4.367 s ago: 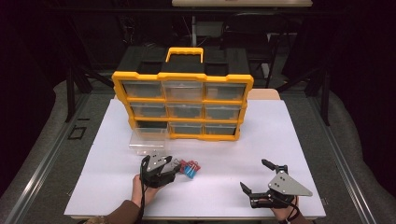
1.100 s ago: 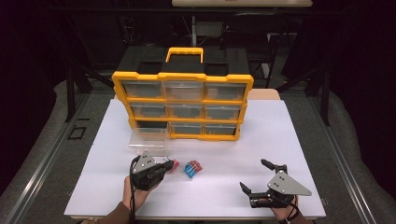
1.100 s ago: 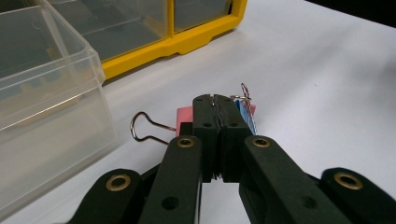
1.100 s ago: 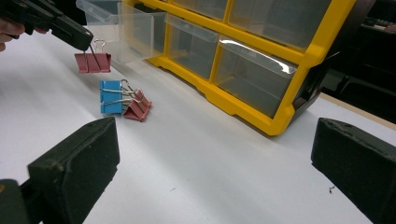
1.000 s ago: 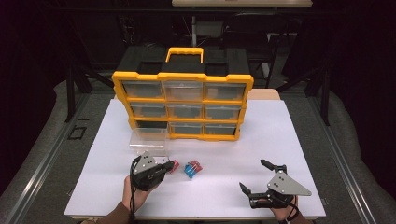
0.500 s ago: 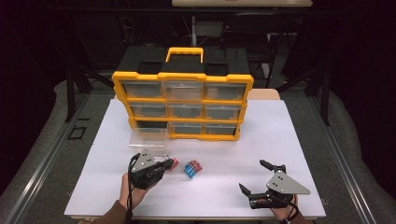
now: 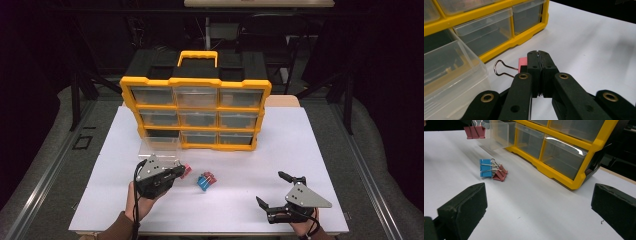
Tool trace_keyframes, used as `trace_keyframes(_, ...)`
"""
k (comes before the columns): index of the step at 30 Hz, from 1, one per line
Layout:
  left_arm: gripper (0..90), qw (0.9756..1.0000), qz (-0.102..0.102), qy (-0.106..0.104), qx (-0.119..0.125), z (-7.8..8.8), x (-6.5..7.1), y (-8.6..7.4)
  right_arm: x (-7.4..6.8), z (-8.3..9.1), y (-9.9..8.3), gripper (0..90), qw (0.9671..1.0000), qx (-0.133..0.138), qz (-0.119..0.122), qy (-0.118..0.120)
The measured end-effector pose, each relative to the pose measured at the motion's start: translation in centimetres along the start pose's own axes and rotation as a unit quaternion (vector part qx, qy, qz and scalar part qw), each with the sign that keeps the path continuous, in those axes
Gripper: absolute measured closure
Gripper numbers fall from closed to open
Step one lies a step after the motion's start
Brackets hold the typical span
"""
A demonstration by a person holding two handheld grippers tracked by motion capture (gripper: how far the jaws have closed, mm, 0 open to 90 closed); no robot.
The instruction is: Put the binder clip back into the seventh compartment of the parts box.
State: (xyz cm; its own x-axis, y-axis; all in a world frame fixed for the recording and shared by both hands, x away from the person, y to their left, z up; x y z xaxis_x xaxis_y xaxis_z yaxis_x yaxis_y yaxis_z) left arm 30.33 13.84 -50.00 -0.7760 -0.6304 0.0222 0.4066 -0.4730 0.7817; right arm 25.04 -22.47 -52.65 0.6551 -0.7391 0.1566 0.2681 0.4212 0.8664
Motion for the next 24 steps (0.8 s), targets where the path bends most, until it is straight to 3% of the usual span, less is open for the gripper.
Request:
trace_keyframes(9,88.3,0.9998,-0.01,0.004,0.016,0.9,0.0,1.0,0.0,-0.1,0.0,0.0,1.0,-0.004,0.003,0.0)
trace_keyframes(24,88.3,0.9982,0.001,0.033,0.05,2.7,-1.7,2.6,-0.1,-0.2,-0.1,0.0,1.0,-0.006,0.005,0.003)
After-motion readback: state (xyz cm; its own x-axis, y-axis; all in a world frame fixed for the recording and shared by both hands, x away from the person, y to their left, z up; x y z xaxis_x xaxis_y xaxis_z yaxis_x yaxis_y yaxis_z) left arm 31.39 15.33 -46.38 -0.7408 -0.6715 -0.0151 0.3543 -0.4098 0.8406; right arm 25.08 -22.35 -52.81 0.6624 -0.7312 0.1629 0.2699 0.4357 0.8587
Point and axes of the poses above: each handheld gripper's, and its own axes: z roughly backward along the jaws, y roughly out of its top, x roughly to its right, the point moved 3 cm from there along -z, roughly forward along the jaws, and after that the axes turned 11 degrees about -x, right-handed, at the moved point
